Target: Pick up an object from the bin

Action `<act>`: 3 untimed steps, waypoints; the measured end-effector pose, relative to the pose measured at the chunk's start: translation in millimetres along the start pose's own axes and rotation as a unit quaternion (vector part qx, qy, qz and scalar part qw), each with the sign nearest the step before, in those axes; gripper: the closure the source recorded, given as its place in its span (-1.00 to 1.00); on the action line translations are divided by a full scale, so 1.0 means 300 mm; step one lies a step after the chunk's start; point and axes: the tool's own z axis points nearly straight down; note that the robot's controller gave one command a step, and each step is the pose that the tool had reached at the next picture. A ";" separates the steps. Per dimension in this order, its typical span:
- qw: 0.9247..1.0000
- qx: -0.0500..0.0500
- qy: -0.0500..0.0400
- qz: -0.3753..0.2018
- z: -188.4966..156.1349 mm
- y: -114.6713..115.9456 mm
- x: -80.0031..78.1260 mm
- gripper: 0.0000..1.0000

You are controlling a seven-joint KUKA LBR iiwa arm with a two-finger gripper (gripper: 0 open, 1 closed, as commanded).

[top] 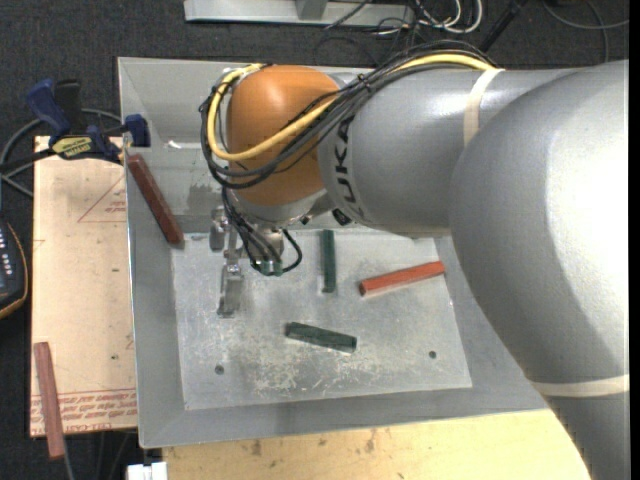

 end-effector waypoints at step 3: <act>0.821 0.002 -0.005 -0.571 0.270 -0.702 -0.162 -1.00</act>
Offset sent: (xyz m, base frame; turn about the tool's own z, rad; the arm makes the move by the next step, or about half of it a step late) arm 0.0300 -0.0887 0.0128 -0.4287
